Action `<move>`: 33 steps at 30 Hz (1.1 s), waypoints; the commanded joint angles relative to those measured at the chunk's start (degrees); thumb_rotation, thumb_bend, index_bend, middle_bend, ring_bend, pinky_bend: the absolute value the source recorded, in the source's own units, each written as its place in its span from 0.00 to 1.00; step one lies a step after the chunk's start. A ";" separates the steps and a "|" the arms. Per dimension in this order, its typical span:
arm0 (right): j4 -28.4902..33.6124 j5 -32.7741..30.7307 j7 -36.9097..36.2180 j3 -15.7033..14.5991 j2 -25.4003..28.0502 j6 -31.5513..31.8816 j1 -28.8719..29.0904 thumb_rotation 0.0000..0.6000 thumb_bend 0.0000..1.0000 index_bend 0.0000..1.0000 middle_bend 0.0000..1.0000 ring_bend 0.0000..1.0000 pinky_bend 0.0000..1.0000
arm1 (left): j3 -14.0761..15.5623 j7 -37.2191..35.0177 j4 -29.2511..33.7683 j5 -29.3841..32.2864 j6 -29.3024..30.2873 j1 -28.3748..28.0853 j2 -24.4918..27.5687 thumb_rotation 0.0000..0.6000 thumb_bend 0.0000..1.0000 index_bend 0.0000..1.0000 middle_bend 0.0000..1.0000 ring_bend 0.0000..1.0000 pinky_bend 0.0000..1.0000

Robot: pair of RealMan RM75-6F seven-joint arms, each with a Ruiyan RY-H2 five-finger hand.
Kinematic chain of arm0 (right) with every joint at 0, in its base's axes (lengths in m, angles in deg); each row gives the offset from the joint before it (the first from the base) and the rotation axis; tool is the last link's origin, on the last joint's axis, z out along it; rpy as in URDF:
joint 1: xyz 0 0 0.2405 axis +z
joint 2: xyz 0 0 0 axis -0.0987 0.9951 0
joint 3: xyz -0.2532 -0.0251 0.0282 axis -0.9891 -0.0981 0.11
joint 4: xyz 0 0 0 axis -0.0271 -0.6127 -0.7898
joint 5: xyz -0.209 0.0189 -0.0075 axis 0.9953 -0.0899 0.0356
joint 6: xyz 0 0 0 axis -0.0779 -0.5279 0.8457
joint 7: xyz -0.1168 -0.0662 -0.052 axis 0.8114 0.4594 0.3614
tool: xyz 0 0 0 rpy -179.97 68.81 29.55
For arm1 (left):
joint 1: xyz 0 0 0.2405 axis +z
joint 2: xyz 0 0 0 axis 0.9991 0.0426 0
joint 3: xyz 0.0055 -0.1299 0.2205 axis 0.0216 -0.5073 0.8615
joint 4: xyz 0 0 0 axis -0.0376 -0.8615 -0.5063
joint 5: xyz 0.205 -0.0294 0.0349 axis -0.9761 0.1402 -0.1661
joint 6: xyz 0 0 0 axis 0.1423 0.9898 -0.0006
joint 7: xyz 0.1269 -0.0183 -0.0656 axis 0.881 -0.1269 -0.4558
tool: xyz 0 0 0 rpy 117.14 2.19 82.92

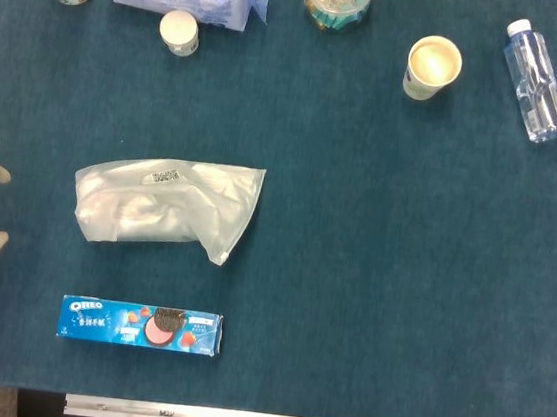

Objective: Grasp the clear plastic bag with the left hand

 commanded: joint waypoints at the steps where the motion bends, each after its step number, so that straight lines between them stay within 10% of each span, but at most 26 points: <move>1: 0.02 0.18 -0.49 0.27 0.13 0.77 -0.14 1.00 0.12 0.41 0.34 0.16 0.29 | 0.22 -0.53 -0.73 0.25 -0.91 -0.29 -0.24 1.00 0.10 0.31 0.12 0.11 0.30; 19: -1.25 4.94 -4.01 0.54 -0.04 7.34 -1.54 1.00 0.08 0.41 0.33 0.16 0.29 | 3.04 1.67 5.62 0.18 -9.07 -3.01 0.83 1.00 0.00 0.00 0.00 0.00 0.23; 33: -0.76 3.74 -3.18 0.47 0.13 5.71 -1.33 1.00 0.08 0.41 0.33 0.16 0.29 | -3.26 7.05 7.46 14.79 -25.94 -13.96 -3.57 1.00 0.00 0.00 0.00 0.00 0.20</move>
